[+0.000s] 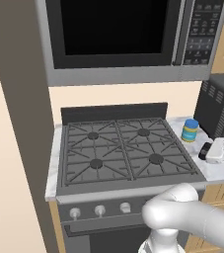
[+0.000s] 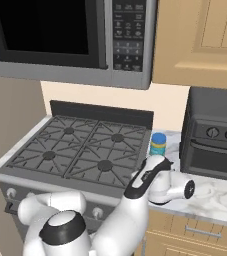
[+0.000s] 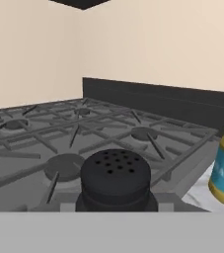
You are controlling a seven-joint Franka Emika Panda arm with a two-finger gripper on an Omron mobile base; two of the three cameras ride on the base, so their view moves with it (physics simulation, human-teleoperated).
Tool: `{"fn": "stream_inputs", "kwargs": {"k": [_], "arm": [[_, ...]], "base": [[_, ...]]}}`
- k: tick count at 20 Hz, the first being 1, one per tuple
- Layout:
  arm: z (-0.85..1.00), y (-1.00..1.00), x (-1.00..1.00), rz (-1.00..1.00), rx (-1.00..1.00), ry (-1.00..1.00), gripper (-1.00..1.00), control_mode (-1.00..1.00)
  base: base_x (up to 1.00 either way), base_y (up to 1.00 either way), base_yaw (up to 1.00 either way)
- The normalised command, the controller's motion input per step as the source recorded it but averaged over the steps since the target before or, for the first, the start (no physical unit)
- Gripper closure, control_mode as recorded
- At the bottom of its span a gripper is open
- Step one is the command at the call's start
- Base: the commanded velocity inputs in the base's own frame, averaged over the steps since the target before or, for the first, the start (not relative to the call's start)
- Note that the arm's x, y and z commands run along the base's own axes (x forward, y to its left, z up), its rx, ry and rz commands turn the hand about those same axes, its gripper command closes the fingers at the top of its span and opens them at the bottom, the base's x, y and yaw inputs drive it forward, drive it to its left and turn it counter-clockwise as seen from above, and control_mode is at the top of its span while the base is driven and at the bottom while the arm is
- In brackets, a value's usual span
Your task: Collect the paprika, mayonnaise, and shaker from the cabinet and place them next to the stove.
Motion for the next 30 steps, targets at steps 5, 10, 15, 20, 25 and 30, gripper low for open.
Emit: {"fn": "stream_inputs", "kwargs": {"k": [5, 10, 15, 20, 25, 30], "arm": [[-0.09, 0.00, 0.41, 0.00, -0.04, 0.00, 1.00, -1.00], [-0.20, -0.13, 0.40, 0.00, -0.01, 0.00, 1.00, -1.00], [-0.27, -0.25, 0.29, 0.00, 0.00, 0.00, 1.00, -1.00], [-0.24, -0.29, 0.21, 0.00, 0.00, 0.00, 1.00, -1.00], [-0.27, -0.17, 0.04, 0.00, 0.00, 0.00, 1.00, -1.00], [-0.33, -0.02, 0.05, 0.00, 0.00, 0.00, -1.00, -1.00]], "base": [[0.00, 0.00, 0.00], [0.00, 0.00, 0.00], [0.00, 0.00, 0.00], [0.00, 0.00, 0.00], [0.00, 0.00, 0.00], [0.00, 0.00, 0.00]]}}
